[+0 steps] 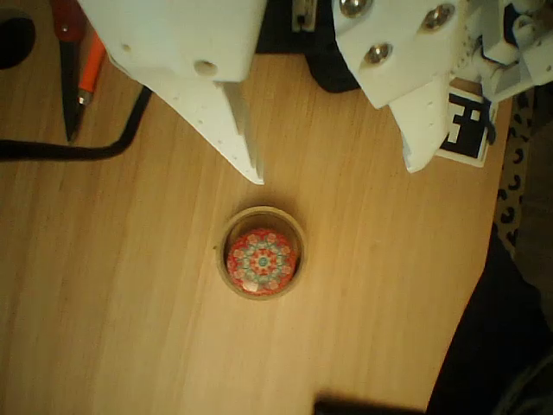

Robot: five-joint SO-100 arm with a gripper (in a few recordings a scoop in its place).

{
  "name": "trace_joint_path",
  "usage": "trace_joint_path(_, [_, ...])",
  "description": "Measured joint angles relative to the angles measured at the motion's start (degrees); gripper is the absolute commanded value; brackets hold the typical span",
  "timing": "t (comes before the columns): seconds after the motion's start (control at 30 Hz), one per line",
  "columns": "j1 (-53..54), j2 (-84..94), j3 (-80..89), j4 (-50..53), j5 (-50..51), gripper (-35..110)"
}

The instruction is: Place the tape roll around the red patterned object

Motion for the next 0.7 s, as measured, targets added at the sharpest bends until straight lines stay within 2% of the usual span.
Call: trace_joint_path(0.7, [-1.5,-5.2,0.0,-4.7,-0.5,41])
